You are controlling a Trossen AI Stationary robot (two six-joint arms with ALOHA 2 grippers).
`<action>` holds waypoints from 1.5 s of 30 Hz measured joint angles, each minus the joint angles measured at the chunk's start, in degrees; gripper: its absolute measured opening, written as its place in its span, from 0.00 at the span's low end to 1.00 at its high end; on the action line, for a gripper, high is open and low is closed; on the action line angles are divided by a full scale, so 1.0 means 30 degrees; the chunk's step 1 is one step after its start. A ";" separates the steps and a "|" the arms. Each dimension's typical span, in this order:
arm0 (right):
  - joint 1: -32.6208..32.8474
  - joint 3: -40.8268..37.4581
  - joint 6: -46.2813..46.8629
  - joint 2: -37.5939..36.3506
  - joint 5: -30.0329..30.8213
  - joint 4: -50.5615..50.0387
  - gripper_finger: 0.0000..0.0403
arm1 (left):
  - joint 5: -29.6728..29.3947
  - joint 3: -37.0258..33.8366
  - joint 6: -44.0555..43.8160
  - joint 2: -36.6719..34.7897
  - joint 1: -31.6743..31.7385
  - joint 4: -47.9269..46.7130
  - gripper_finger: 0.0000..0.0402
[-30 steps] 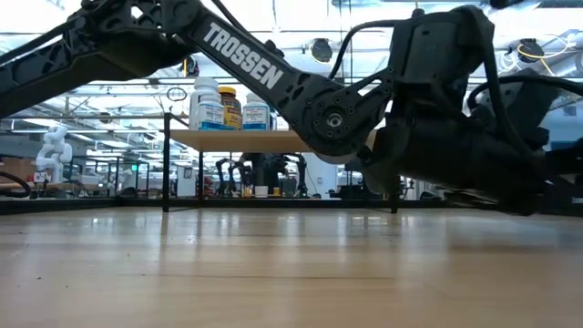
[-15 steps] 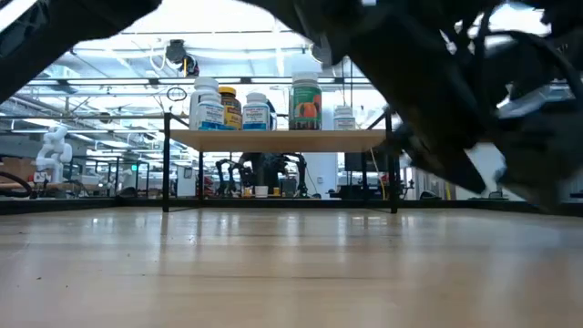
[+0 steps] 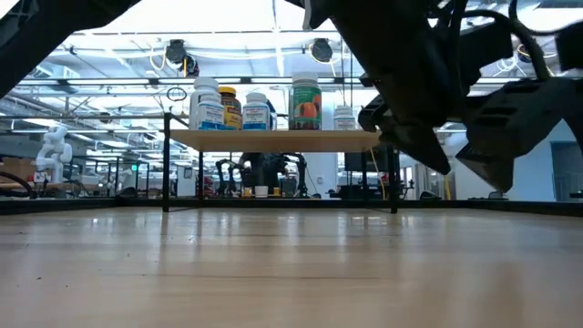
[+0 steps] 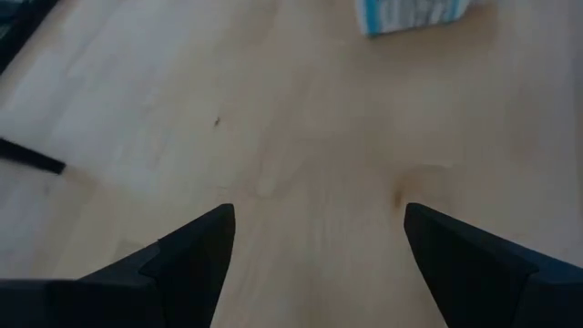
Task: Pick and place medicine bottles onto shelf by color
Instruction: Put the white blue medicine bottle on the shelf
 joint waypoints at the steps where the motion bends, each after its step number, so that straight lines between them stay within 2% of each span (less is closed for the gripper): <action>1: -0.0003 0.0581 -0.0669 0.0309 0.0024 -0.0666 0.58 | -0.0011 0.0002 -0.0139 0.0000 0.0014 -0.0168 0.81; 6: 0.0070 0.3357 -0.3989 0.1154 0.0032 -0.3638 0.58 | -0.0018 0.0001 -0.0616 0.0000 -0.0010 -0.0602 0.81; 10: 0.0632 0.3750 -0.5587 0.1251 0.0362 -0.5198 0.58 | -0.0018 0.0000 -0.1108 0.0000 -0.0088 -0.0982 0.81; 12: 0.0786 0.3295 -0.3025 0.1273 0.1615 -0.5068 0.58 | -0.0014 0.0000 -0.1505 0.0002 -0.0093 -0.1316 0.81; 14: 0.0639 0.2854 0.0975 0.1277 0.1985 -0.5190 0.58 | -0.0013 -0.0007 -0.1950 0.0000 -0.0116 -0.1613 0.81; 18: 0.0361 0.2469 0.7376 0.1259 0.0822 -0.6005 0.58 | -0.0011 -0.0007 -0.2473 0.0001 -0.0185 -0.1819 0.81; 21: 0.0354 0.2247 1.0133 0.1256 -0.0075 -0.5934 0.58 | 0.0126 -0.0007 -0.2580 0.0003 -0.0215 -0.1808 0.81; 27: 0.0368 0.1302 1.1809 0.1244 -0.0526 -0.3676 0.58 | 0.0186 -0.0007 -0.3058 0.0007 -0.0350 -0.1761 0.81; 36: 0.0372 -0.2845 1.2049 0.1251 -0.1098 0.0959 0.58 | 0.0222 -0.0007 -0.3037 0.0007 -0.0977 -0.1761 0.81; 39: 0.0684 -0.3325 1.1819 0.1178 -0.1737 0.2051 0.53 | 0.0230 -0.0007 -0.3003 0.0007 -0.1212 -0.1780 0.81; 43: 0.1614 -0.3049 1.0781 0.1245 -0.1221 0.2172 0.39 | 0.0274 -0.0029 -0.2978 -0.0261 -0.1395 -0.2271 0.81; 45: 0.2086 -0.2671 0.9860 0.1280 -0.1023 0.2158 0.37 | 0.0299 -0.0029 -0.3100 -0.0660 -0.1404 -0.2400 0.81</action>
